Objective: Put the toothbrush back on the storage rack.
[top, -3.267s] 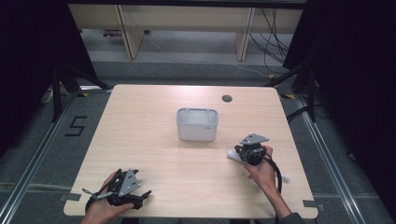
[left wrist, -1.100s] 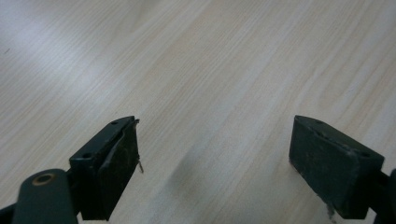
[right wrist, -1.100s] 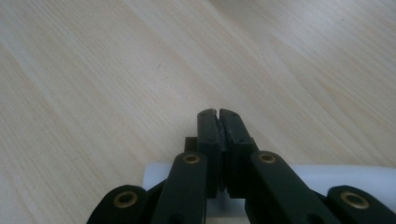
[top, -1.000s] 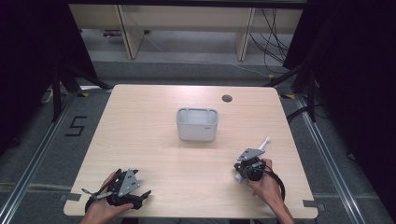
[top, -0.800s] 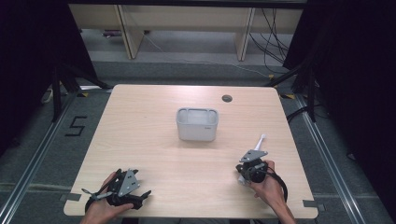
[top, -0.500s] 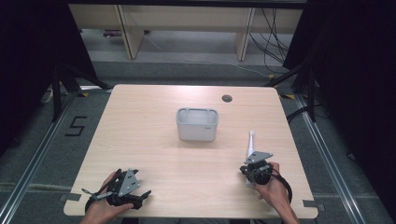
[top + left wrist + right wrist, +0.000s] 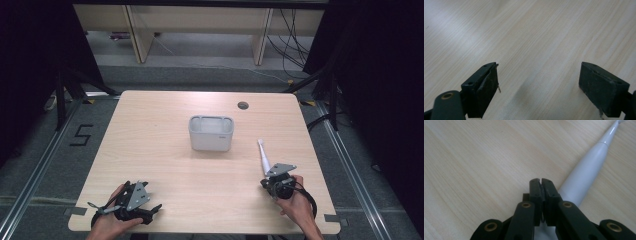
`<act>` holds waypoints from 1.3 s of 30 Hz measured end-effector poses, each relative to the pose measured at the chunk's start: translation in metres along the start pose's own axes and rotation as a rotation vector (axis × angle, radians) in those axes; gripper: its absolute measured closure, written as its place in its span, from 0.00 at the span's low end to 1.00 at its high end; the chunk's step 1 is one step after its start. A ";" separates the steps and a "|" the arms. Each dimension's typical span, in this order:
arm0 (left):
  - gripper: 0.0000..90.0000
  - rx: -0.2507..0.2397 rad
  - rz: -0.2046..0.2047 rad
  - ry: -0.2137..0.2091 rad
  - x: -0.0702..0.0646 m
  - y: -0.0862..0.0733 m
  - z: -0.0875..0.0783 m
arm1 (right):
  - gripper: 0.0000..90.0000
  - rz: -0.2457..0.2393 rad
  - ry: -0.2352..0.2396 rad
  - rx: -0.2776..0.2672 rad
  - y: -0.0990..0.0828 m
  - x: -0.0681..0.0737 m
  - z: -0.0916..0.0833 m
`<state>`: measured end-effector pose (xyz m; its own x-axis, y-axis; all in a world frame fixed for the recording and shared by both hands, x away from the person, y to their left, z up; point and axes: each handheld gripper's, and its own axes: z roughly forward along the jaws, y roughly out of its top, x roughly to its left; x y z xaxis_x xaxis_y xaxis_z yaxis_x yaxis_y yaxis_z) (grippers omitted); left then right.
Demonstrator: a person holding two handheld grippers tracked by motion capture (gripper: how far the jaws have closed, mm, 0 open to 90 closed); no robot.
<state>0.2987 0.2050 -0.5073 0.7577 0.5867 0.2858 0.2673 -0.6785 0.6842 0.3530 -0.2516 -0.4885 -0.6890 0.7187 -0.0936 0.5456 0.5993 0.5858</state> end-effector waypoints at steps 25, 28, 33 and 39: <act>0.17 0.005 0.000 -0.002 0.001 0.000 0.000 | 0.96 0.039 -0.007 0.022 -0.011 -0.011 -0.009; 0.17 0.005 -0.004 -0.001 0.001 0.000 0.000 | 0.85 0.024 -0.017 0.000 -0.008 -0.010 -0.013; 0.17 0.003 -0.003 -0.001 0.001 -0.001 0.000 | 0.65 0.056 -0.059 -0.007 0.008 -0.013 -0.031; 0.17 0.002 -0.002 0.003 0.001 0.000 0.000 | 0.55 0.058 -0.045 0.084 0.028 -0.025 -0.028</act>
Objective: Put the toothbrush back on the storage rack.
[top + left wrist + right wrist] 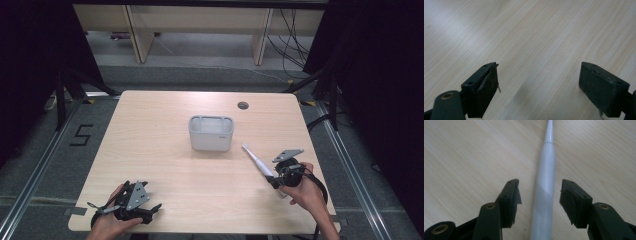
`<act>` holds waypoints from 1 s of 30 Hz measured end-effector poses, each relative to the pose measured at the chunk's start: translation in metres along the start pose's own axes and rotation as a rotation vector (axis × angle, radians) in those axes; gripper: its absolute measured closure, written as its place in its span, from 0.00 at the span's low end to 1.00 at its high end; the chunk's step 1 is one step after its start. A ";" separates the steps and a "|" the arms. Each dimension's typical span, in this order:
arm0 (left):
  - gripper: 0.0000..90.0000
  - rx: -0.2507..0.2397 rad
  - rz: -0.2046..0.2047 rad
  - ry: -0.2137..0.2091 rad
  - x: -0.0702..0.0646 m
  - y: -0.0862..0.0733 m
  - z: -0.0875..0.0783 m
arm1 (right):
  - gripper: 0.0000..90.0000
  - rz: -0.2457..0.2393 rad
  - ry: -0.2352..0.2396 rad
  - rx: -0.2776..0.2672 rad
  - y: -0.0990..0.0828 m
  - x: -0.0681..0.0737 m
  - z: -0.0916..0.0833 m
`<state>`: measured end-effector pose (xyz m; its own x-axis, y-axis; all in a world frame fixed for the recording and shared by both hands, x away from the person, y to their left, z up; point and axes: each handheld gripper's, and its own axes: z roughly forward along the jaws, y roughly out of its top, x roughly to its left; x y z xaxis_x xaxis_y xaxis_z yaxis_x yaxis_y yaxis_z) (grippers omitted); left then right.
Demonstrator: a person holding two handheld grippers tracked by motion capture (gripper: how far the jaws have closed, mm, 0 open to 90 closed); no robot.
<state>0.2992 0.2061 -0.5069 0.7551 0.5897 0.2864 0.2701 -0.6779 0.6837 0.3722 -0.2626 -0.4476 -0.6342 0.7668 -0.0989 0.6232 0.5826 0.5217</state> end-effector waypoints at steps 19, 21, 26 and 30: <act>0.17 0.000 0.001 -0.002 0.000 0.000 0.000 | 0.54 -0.002 0.060 0.208 0.026 -0.015 0.036; 0.17 0.001 0.002 -0.003 0.000 0.000 0.000 | 0.56 0.037 0.069 0.253 0.027 -0.012 0.038; 0.17 0.000 0.001 -0.002 0.000 0.000 0.000 | 0.60 -0.016 0.061 0.261 0.032 -0.014 0.044; 0.17 -0.001 0.001 -0.002 0.000 0.000 0.000 | 0.64 -0.015 0.059 0.282 0.035 -0.014 0.046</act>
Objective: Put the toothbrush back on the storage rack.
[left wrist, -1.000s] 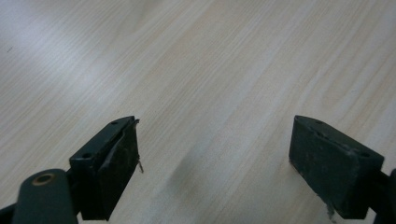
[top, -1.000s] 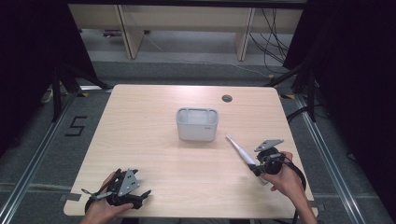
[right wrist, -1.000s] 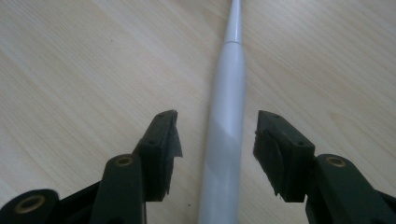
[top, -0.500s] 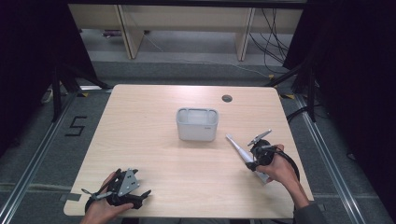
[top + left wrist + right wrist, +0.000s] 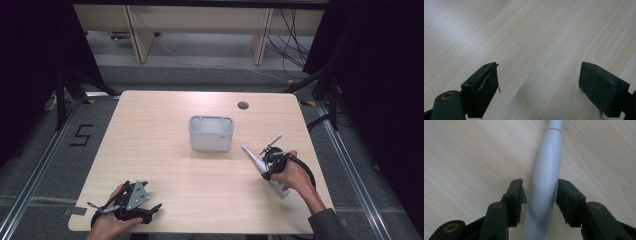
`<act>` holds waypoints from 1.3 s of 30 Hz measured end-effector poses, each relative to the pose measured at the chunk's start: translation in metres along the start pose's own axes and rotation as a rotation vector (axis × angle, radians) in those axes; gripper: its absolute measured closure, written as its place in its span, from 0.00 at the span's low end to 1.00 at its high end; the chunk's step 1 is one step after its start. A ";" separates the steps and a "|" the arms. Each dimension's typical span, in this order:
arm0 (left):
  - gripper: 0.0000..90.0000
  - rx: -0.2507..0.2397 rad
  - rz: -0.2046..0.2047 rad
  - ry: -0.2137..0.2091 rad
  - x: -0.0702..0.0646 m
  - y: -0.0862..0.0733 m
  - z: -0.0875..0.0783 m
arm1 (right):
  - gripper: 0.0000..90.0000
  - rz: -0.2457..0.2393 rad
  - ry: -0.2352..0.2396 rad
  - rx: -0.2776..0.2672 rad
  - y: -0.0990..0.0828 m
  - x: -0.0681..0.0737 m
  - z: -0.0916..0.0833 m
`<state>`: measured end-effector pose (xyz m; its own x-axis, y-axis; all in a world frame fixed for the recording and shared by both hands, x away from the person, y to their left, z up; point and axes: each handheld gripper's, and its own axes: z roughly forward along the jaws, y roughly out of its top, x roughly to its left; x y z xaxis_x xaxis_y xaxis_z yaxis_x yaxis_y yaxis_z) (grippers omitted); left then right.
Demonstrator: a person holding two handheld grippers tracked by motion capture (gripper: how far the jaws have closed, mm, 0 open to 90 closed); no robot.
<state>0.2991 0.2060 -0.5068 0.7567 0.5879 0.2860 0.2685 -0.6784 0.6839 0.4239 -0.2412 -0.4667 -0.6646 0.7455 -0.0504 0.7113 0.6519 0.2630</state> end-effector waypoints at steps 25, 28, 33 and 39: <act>0.17 0.000 -0.002 -0.001 0.000 0.000 0.000 | 0.73 -0.073 0.011 0.174 0.021 -0.005 0.013; 0.17 -0.002 -0.003 0.001 0.000 0.000 0.000 | 0.73 -0.064 0.014 0.194 0.023 -0.004 0.013; 0.17 -0.001 -0.002 -0.001 0.000 0.000 0.000 | 0.74 -0.119 0.023 0.215 0.027 -0.007 0.015; 0.17 -0.003 -0.004 -0.006 0.000 0.000 0.000 | 0.74 -0.089 0.013 0.252 0.030 -0.006 0.014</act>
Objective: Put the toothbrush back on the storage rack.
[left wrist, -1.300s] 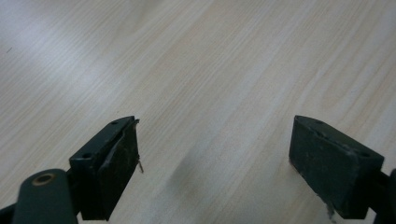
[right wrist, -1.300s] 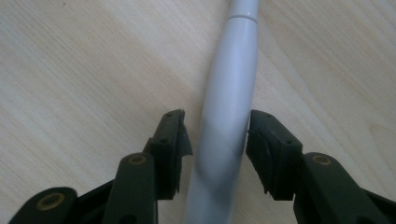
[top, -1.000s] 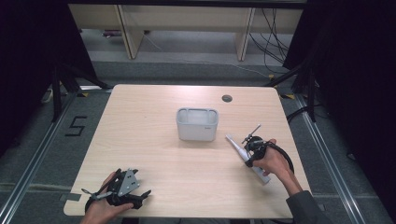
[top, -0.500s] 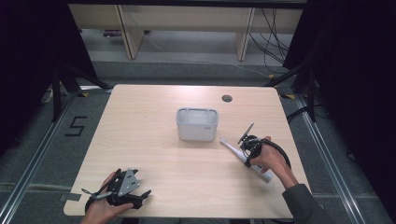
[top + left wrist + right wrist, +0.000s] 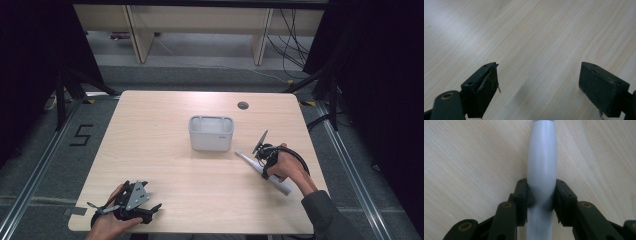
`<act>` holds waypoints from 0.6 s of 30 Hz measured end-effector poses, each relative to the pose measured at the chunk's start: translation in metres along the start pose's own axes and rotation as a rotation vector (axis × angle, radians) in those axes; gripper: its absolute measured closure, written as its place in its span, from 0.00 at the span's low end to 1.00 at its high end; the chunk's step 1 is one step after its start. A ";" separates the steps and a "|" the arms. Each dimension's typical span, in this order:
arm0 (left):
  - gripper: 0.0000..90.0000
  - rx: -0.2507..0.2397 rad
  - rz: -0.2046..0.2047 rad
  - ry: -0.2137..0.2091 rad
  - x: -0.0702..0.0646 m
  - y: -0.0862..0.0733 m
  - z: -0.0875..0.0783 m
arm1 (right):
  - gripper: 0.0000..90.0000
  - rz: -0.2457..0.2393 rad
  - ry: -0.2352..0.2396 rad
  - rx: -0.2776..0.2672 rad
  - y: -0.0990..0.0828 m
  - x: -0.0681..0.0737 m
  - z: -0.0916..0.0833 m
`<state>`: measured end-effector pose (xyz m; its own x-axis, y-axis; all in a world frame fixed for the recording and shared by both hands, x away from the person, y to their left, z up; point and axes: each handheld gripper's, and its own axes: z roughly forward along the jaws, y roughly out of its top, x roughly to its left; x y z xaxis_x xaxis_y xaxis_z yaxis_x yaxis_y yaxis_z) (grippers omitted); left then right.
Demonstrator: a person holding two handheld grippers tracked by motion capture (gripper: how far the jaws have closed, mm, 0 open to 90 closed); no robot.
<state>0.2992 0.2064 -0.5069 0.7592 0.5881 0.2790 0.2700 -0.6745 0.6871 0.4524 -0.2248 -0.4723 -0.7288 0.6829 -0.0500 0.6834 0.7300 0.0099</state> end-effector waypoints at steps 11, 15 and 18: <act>0.17 0.001 -0.001 0.004 0.000 0.000 0.001 | 0.74 -0.006 0.009 -0.035 -0.009 -0.005 -0.007; 0.17 0.001 -0.001 0.004 0.000 0.000 0.000 | 0.74 0.024 0.032 -0.119 -0.016 -0.009 -0.018; 0.17 0.001 -0.001 0.005 0.000 0.000 0.000 | 0.74 0.034 0.029 -0.174 -0.024 -0.015 -0.027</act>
<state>0.2996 0.2065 -0.5072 0.7562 0.5907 0.2816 0.2712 -0.6746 0.6866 0.4457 -0.2513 -0.4446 -0.7081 0.7059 -0.0180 0.6916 0.6985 0.1838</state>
